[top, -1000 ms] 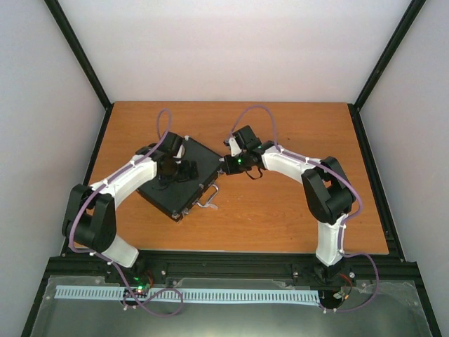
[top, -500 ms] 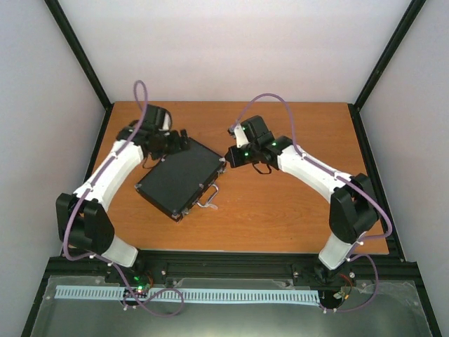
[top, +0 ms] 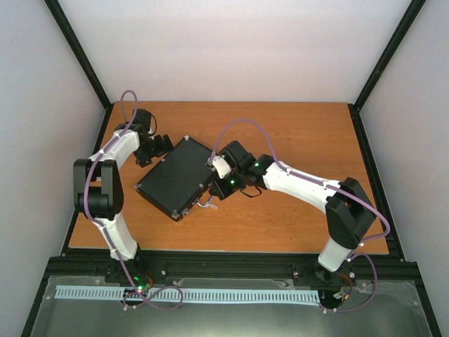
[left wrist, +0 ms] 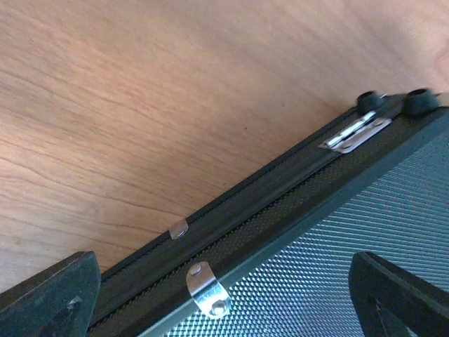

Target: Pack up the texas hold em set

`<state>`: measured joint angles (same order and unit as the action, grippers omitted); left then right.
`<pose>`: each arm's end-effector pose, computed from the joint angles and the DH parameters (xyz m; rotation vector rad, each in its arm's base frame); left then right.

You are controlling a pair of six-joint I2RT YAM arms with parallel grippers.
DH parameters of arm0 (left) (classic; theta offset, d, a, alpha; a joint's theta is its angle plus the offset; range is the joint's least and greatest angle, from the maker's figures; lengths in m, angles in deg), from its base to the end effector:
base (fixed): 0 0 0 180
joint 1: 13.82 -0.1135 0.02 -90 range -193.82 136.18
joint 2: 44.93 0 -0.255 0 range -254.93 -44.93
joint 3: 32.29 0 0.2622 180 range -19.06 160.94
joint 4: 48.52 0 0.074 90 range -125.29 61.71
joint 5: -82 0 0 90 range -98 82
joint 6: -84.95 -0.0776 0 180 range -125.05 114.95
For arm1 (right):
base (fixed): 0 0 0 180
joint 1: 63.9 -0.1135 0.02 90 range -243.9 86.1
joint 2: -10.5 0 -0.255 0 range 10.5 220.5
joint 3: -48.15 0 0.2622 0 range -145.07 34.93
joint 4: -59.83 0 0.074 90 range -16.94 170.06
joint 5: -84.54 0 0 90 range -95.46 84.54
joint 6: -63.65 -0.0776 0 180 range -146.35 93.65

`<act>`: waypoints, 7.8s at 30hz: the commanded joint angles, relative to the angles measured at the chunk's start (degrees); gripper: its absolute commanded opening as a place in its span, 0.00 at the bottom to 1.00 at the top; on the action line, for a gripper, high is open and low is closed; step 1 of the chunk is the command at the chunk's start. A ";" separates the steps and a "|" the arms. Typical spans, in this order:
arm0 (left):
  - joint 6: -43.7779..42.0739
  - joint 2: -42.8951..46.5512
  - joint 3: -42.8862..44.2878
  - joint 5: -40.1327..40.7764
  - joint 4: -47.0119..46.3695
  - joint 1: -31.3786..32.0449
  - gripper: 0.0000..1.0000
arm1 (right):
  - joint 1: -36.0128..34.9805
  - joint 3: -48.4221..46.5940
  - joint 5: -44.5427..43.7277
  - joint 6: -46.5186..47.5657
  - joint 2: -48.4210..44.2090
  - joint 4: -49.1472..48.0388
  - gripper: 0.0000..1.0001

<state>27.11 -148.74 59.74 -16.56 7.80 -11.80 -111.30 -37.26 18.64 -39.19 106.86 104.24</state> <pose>0.3931 -0.0254 0.1677 -0.6883 2.7122 -0.3592 0.2393 0.3071 0.1980 -0.9663 2.5056 0.9141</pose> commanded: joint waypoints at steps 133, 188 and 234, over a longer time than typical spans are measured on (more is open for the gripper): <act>-5.16 -13.57 -7.58 -14.94 -6.68 -11.42 1.00 | -11.18 18.25 -2.47 -32.10 24.55 -62.23 0.03; 1.73 -9.91 -13.83 -20.93 -9.65 -8.17 0.99 | -16.61 21.84 -15.42 -41.58 26.33 -77.45 0.03; 2.14 -7.33 -20.20 -21.48 -12.81 -8.34 1.00 | -18.73 6.32 -26.45 -41.02 29.58 -38.99 0.03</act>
<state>26.39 -153.26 45.51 -35.22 -17.56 -22.01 -130.20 -25.82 0.74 -80.67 132.12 45.31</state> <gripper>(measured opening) 0.996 0.033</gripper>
